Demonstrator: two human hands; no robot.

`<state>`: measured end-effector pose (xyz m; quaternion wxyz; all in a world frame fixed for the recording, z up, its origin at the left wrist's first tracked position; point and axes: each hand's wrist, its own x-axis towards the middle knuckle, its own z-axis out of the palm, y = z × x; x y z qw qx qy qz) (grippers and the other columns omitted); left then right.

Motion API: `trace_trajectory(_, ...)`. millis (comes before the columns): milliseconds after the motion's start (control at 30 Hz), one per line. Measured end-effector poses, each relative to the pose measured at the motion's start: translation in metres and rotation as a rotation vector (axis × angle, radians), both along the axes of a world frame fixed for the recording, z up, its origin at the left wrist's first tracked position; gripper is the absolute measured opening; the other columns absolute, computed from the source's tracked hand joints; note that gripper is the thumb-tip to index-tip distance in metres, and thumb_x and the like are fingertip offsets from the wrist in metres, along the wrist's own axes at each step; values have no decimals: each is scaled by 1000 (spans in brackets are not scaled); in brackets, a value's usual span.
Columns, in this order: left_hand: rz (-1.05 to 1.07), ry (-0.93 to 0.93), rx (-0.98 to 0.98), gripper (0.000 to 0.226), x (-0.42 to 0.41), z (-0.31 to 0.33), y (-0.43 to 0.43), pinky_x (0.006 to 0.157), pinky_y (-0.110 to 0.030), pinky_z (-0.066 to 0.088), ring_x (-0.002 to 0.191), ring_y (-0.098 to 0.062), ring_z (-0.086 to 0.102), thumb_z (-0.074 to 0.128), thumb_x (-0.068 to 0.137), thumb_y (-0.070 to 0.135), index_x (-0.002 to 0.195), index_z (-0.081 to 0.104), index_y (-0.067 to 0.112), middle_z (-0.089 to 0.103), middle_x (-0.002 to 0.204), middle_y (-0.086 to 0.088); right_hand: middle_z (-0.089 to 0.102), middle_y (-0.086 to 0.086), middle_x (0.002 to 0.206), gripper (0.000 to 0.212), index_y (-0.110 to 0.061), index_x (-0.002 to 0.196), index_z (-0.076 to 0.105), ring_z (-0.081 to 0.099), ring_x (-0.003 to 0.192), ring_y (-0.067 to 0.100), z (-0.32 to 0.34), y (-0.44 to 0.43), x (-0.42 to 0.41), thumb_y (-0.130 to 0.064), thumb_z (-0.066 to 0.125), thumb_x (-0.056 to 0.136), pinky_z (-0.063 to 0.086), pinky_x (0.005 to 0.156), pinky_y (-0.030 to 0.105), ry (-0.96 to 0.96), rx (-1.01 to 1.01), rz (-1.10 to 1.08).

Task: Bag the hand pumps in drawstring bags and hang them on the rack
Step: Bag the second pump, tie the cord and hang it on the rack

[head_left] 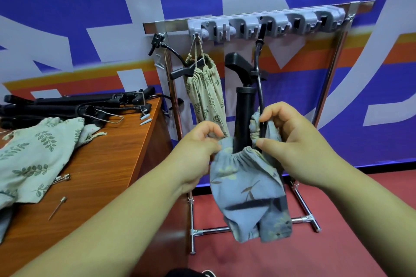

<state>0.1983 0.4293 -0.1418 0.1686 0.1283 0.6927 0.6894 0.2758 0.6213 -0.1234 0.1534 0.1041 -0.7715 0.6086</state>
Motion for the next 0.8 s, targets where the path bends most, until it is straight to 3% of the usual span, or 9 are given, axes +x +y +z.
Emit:
trace_trajectory(100, 11, 1, 43, 44, 1, 3, 1, 71, -39, 38, 73, -24, 45, 44, 80, -10, 74, 69, 25, 55, 83, -10, 68, -5, 100, 40, -29, 103, 58, 59, 73, 12, -1, 2, 1, 8, 66, 87, 48, 68, 28, -4, 98, 0)
trace_trajectory(200, 80, -141, 158, 37, -3, 1, 0, 80, -43, 42, 81, -29, 49, 44, 72, -6, 74, 71, 20, 54, 90, -16, 68, -9, 103, 39, -26, 104, 61, 62, 85, 6, -3, 2, 2, 9, 65, 86, 47, 78, 20, -19, 175, 41)
trace_trajectory(267, 75, -258, 267, 32, -7, 1, -1, 91, -48, 48, 88, -34, 54, 51, 67, 1, 93, 69, 7, 52, 101, -20, 68, -10, 106, 39, -29, 103, 62, 64, 93, 8, -5, 0, 3, 7, 65, 88, 48, 84, 23, -34, 211, 75)
trace_trajectory(333, -71, -375, 383, 42, -5, 3, -2, 104, -58, 46, 102, -40, 57, 59, 70, 12, 111, 62, 5, 53, 112, -23, 68, -10, 105, 39, -34, 101, 63, 64, 92, 9, -7, -3, 3, 3, 66, 90, 50, 82, 26, -44, 231, 80)
trace_trajectory(367, -143, -387, 390, 44, -3, 5, -2, 105, -57, 46, 105, -40, 58, 61, 75, 19, 117, 59, 4, 56, 114, -25, 68, -10, 103, 37, -35, 100, 64, 64, 89, 12, -8, -5, 3, 1, 66, 91, 52, 80, 28, -45, 237, 72)
trace_trajectory(467, -193, -325, 333, 53, 4, 10, -2, 102, -52, 50, 108, -41, 65, 70, 85, 33, 122, 64, -5, 65, 120, -30, 69, -9, 93, 21, -35, 100, 66, 62, 83, 17, -7, -11, 3, -16, 63, 91, 52, 77, 31, -58, 199, 76)
trace_trajectory(600, -79, -201, 282, 31, 5, 8, -1, 83, -45, 57, 92, -37, 73, 73, 82, 26, 105, 72, 4, 74, 104, -25, 67, 5, 86, 13, -31, 95, 69, 58, 79, 9, -7, -18, 3, -29, 57, 90, 48, 76, 28, -106, 89, 134)
trace_trajectory(700, -50, -120, 229, 43, 3, 5, -2, 98, -53, 53, 107, -38, 70, 76, 85, 27, 121, 66, 7, 73, 115, -22, 65, -4, 77, 10, -28, 96, 69, 56, 71, 6, -7, -21, 4, -19, 64, 93, 46, 67, 20, -108, 66, 138)
trace_trajectory(800, -58, 0, 130, 44, 2, 6, -5, 107, -57, 47, 114, -35, 68, 77, 83, 32, 121, 68, 13, 73, 120, -16, 71, -8, 81, 22, -25, 94, 71, 60, 70, 4, -4, -15, 4, -4, 65, 93, 46, 64, 16, -91, 14, -17)
